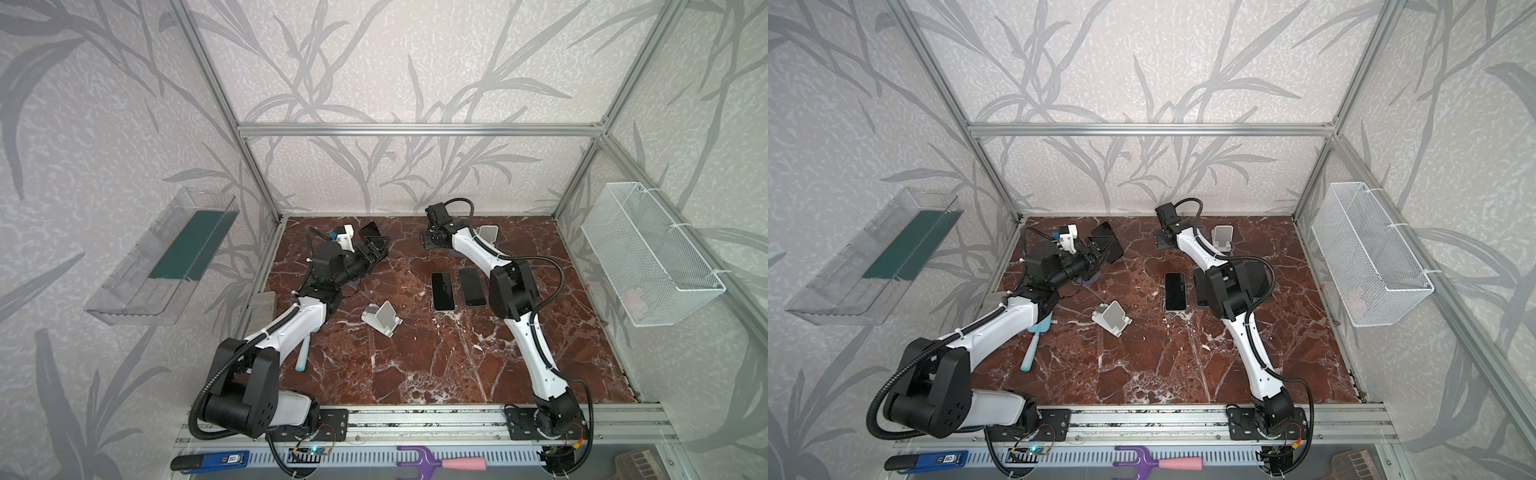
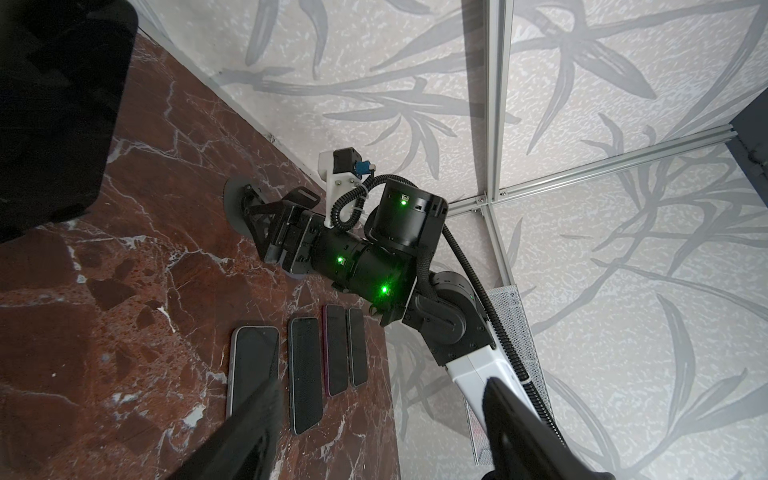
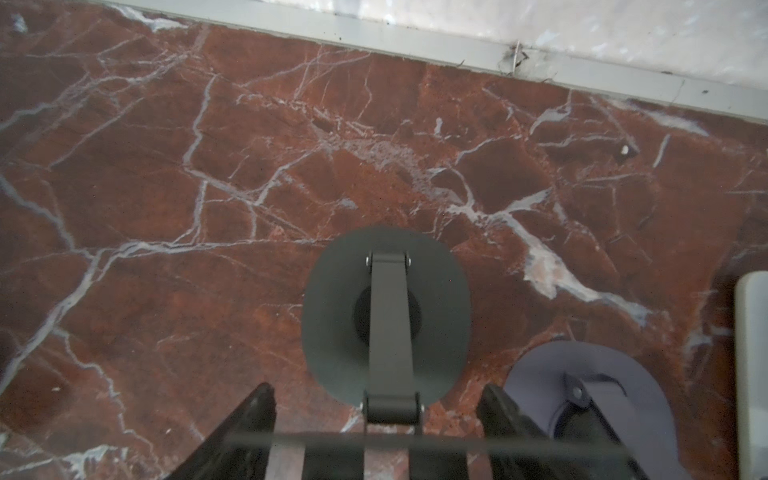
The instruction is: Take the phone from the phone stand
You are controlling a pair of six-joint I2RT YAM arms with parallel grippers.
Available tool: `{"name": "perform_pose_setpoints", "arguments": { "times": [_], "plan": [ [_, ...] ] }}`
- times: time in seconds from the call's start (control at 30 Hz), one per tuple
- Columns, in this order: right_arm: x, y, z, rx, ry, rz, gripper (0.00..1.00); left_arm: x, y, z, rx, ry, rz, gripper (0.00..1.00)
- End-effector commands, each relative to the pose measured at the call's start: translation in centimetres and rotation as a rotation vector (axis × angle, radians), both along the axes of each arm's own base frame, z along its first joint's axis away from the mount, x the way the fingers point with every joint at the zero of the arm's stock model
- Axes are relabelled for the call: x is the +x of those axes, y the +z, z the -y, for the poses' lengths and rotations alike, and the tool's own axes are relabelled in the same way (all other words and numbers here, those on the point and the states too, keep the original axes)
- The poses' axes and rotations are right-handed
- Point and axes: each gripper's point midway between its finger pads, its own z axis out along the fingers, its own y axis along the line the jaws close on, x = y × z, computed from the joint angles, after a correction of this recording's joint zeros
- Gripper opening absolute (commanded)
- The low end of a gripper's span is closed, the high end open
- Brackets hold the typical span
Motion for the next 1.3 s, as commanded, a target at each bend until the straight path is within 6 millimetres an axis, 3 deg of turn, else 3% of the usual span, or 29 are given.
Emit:
{"name": "perform_pose_setpoints", "arguments": {
  "times": [0.0, 0.2, 0.27, 0.33, 0.43, 0.5, 0.57, 0.67, 0.77, 0.93, 0.97, 1.03, 1.27],
  "plan": [
    [-0.1, 9.4, -0.2, 0.021, 0.009, 0.148, 0.82, -0.2, 2.9, 0.3, -0.007, -0.032, 0.084, 0.77],
    [-3.1, 16.0, -0.7, -0.023, 0.089, 0.28, 0.85, -0.6, 3.9, -0.5, 0.096, -0.009, 0.134, 0.77],
    [-5.1, 17.7, -1.6, -0.021, 0.139, 0.355, 0.85, -0.4, 3.6, -1.6, 0.111, 0.035, 0.119, 0.78],
    [-8.5, 19.9, -3.3, 0.024, 0.223, 0.439, 0.85, 0.2, 3.1, -3.4, 0.102, 0.101, 0.088, 0.77],
    [-15.9, 20.1, -7.2, 0.112, 0.417, 0.479, 0.83, 0.8, 1.5, -7.3, 0.108, 0.254, 0.009, 0.77],
    [-21.7, 19.0, -9.8, 0.129, 0.564, 0.481, 0.79, 0.6, 1.3, -9.8, 0.125, 0.35, -0.005, 0.77],
    [-26.4, 17.1, -11.8, 0.115, 0.686, 0.468, 0.79, 0.2, 1.7, -11.4, 0.153, 0.417, 0.012, 0.77],
    [-30.6, 14.9, -13.3, 0.148, 0.766, 0.427, 0.84, -0.2, 1.9, -12.7, 0.201, 0.473, 0.029, 0.78],
    [-32.5, 12.5, -14.7, 0.188, 0.802, 0.337, 0.89, -0.2, 2.2, -12.7, 0.197, 0.471, 0.032, 0.78],
    [-33.1, 9.6, -16.9, 0.186, 0.87, 0.239, 0.89, 0.0, 2.4, -12.3, 0.164, 0.445, 0.035, 0.78],
    [-32.8, 7.8, -17.2, 0.152, 0.869, 0.197, 0.89, 0.0, 2.6, -12.2, 0.157, 0.441, 0.037, 0.77],
    [-32.0, 6.2, -17.2, 0.102, 0.831, 0.166, 0.89, 0.0, 2.6, -12.0, 0.148, 0.432, 0.038, 0.77],
    [-29.6, 4.2, -16.0, 0.102, 0.628, 0.2, 0.89, 0.3, 2.6, -11.5, 0.12, 0.405, 0.034, 0.77]
  ]
}}
